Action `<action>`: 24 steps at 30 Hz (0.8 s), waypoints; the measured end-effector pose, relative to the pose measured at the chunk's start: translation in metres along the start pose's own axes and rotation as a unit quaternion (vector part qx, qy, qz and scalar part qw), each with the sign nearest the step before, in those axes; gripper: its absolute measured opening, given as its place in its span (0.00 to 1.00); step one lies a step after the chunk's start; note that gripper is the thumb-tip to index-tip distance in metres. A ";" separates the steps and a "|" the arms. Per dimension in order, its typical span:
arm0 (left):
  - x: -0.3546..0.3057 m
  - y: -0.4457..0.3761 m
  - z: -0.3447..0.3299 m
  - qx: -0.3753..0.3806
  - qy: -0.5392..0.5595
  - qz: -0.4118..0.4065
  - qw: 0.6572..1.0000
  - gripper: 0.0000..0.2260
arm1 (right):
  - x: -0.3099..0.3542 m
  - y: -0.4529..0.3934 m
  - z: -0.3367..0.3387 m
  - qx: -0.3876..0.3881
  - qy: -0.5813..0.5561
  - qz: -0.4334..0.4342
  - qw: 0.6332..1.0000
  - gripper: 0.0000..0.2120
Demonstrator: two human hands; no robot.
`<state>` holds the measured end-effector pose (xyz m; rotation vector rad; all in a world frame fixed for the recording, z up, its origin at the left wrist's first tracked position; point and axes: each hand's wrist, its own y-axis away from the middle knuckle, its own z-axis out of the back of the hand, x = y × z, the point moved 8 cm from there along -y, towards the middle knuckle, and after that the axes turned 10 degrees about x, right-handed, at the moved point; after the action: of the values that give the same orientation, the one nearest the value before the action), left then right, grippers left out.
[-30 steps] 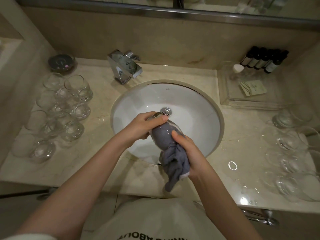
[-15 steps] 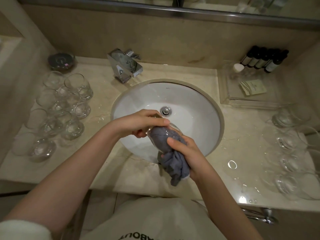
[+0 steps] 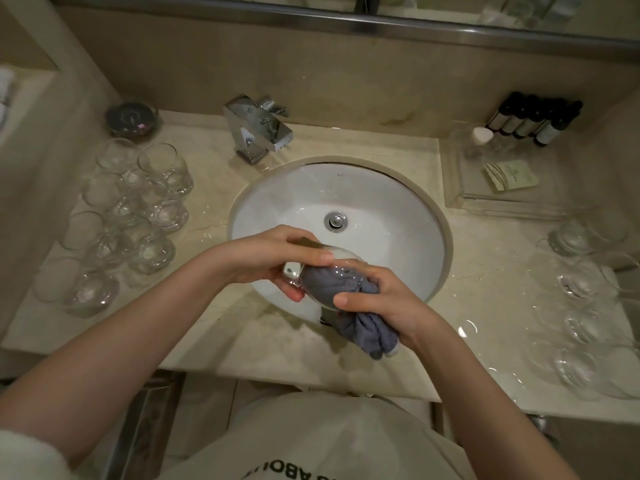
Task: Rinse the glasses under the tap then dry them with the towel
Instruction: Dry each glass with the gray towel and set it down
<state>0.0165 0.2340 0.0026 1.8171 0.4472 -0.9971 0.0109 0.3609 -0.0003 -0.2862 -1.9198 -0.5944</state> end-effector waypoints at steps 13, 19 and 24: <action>0.017 0.008 0.003 -0.067 -0.031 0.014 0.997 0.29 | -0.012 0.000 -0.014 0.043 -0.053 -0.061 0.996 0.18; 0.011 0.013 0.008 -0.107 -0.039 -0.015 0.993 0.19 | -0.013 -0.006 -0.032 0.079 -0.077 -0.057 0.992 0.27; -0.004 0.018 0.004 -0.067 -0.116 -0.060 0.989 0.18 | -0.028 -0.001 -0.031 0.053 -0.264 -0.070 0.960 0.37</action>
<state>0.0246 0.2230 0.0151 1.5477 0.4705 -1.2170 0.0463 0.3455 -0.0161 -0.2593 -2.4964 -0.5388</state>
